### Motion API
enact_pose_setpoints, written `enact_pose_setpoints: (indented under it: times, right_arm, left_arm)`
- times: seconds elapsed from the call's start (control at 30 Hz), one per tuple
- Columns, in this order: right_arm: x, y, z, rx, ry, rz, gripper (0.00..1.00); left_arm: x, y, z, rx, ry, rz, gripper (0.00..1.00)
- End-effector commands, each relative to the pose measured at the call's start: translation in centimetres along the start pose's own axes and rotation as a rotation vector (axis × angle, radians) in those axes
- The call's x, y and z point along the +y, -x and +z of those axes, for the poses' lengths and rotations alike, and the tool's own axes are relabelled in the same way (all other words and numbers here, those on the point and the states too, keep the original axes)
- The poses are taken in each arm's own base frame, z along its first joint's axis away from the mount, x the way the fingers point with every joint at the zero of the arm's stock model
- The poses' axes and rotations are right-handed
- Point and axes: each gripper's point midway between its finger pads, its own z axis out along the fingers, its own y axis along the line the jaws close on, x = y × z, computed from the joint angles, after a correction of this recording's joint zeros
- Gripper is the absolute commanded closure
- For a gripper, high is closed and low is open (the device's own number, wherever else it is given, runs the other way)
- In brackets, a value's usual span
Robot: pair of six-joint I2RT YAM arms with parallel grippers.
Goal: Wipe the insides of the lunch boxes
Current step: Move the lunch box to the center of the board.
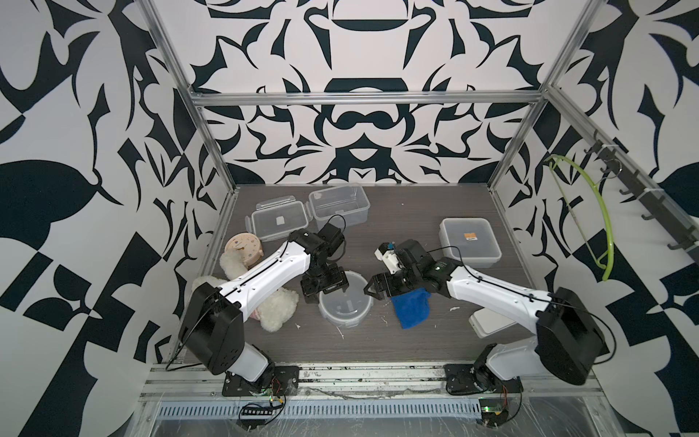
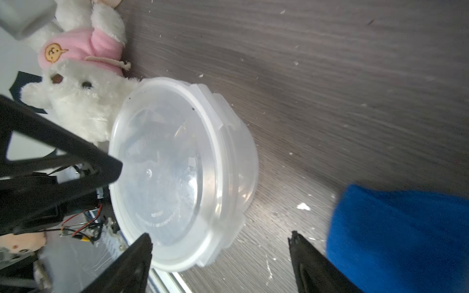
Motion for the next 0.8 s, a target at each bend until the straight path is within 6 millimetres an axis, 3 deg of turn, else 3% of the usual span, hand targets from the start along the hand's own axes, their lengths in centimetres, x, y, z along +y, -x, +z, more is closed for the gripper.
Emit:
enact_pose_setpoints:
  times: [0.0, 0.17, 0.37, 0.63, 0.77]
  right_arm:
    - [2.4, 0.4, 1.1, 0.023, 0.166, 0.045, 0.16]
    - [1.9, 0.7, 2.1, 0.020, 0.168, 0.063, 0.17]
    - [-1.9, 3.0, 1.0, -0.068, 0.123, 0.148, 0.20]
    - [-8.8, 10.6, -3.8, -0.298, 0.083, 0.205, 0.16]
    - [-10.9, 14.3, -4.6, -0.361, 0.112, 0.207, 0.15]
  left_arm:
    - [0.1, -1.8, 1.0, 0.058, -0.009, -0.057, 0.16]
    - [-2.1, -0.3, 3.3, 0.080, -0.022, 0.007, 0.11]
    - [-7.4, 5.3, 5.2, 0.053, -0.058, 0.129, 0.13]
    - [-15.6, 14.0, 5.7, 0.001, -0.169, 0.224, 0.14]
    - [-17.3, 17.7, 5.5, -0.037, -0.201, 0.215, 0.14]
